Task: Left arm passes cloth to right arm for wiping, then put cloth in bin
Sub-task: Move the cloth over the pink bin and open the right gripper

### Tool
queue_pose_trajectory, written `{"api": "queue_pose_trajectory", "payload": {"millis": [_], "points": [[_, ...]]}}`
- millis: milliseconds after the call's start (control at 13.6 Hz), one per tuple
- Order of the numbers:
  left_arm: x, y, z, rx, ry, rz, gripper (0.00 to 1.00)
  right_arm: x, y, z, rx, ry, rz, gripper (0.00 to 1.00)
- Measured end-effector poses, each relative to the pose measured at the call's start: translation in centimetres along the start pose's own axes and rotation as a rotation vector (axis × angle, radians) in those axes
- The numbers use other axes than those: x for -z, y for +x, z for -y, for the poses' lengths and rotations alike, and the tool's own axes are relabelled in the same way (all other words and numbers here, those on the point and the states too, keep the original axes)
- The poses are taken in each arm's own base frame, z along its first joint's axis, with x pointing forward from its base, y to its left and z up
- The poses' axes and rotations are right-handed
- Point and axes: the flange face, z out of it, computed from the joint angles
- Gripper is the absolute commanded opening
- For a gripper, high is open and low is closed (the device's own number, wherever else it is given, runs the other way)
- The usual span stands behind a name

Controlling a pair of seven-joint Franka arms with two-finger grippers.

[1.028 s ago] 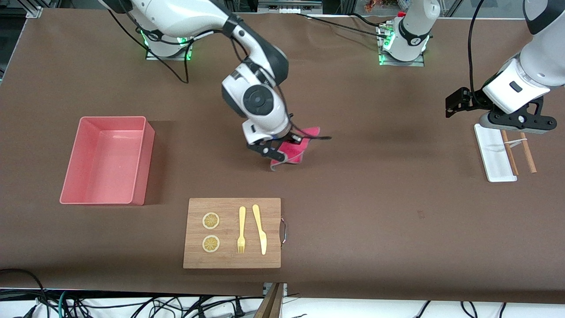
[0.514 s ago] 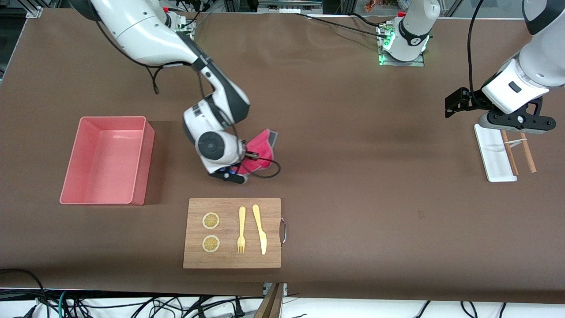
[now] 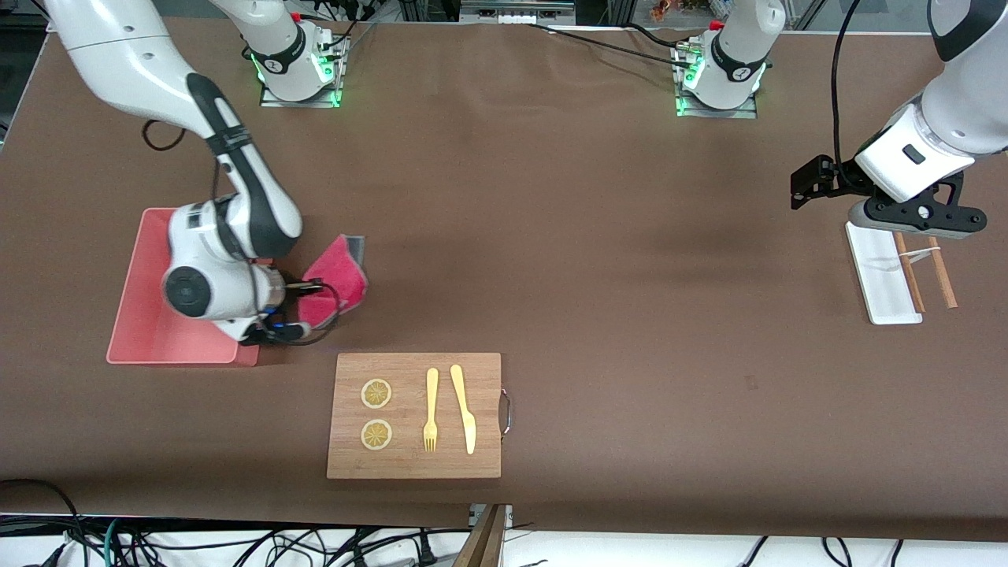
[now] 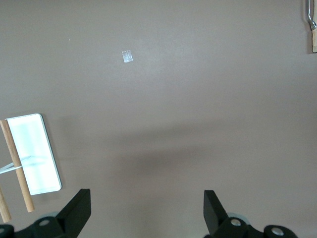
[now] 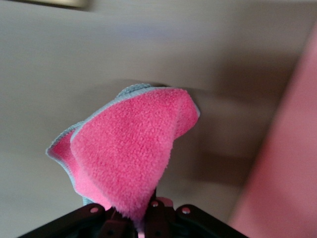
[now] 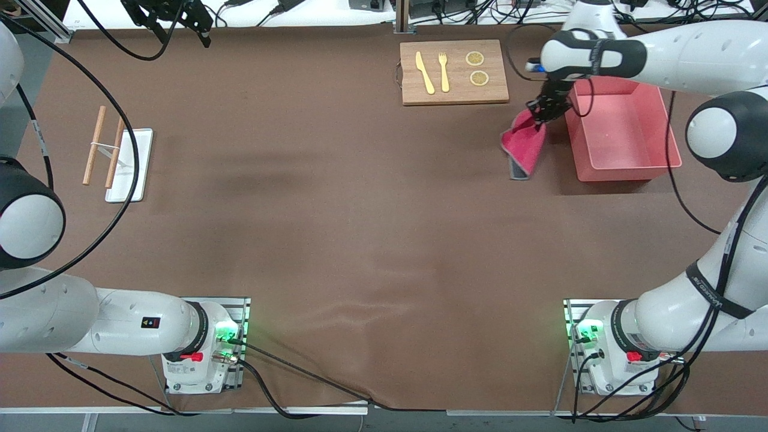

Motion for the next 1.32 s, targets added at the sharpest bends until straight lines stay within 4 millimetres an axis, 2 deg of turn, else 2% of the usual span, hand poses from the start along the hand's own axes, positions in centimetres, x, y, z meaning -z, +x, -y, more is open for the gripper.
{"api": "queue_pose_trajectory", "payload": {"millis": [73,147,294,587,734,807,954,1028,1101,1174,1248,1321], "points": [[0.0,0.0,0.0,-0.001,0.0,0.0,1.0,0.6,-0.3,-1.8,0.033,-0.012,-0.005,0.0],[0.0,0.0,-0.1,-0.001,0.0,0.0,1.0,1.6,-0.6,-2.6,0.046,-0.033,-0.005,0.0],[0.0,0.0,-0.1,-0.002,0.0,0.0,1.0,4.7,-1.1,-2.0,0.05,-0.053,0.007,0.0],[0.0,0.0,-0.2,-0.004,0.0,0.0,1.0,14.4,-3.5,-0.7,0.047,-0.069,0.032,0.0],[0.0,0.0,-0.2,-0.004,0.0,0.0,1.0,18.8,-5.7,-1.1,0.031,-0.084,0.003,0.0],[0.0,0.0,-0.2,-0.004,0.0,0.0,1.0,20.4,-6.8,-1.7,0.016,-0.089,-0.008,0.0],[0.0,0.0,-0.2,-0.004,0.0,0.0,1.0,22.2,-8.7,-3.7,-0.011,-0.092,-0.015,0.0],[0.0,0.0,-0.2,-0.004,0.0,0.0,1.0,22.2,-9.3,-5.1,-0.029,-0.091,-0.011,0.0],[0.0,0.0,-0.2,-0.004,0.0,0.0,1.0,21.4,-9.7,-6.8,-0.047,-0.089,-0.005,0.35],[0.0,0.0,-0.2,-0.004,0.0,0.0,1.0,20.1,-9.8,-8.2,-0.061,-0.086,-0.006,0.91],[0.0,0.0,-0.2,-0.004,0.0,0.0,1.0,18.6,-9.7,-9.2,-0.073,-0.084,-0.009,1.0],[0.0,0.0,-0.2,-0.004,0.0,0.0,1.0,17.4,-9.6,-9.7,-0.077,-0.083,-0.01,1.0]]}}
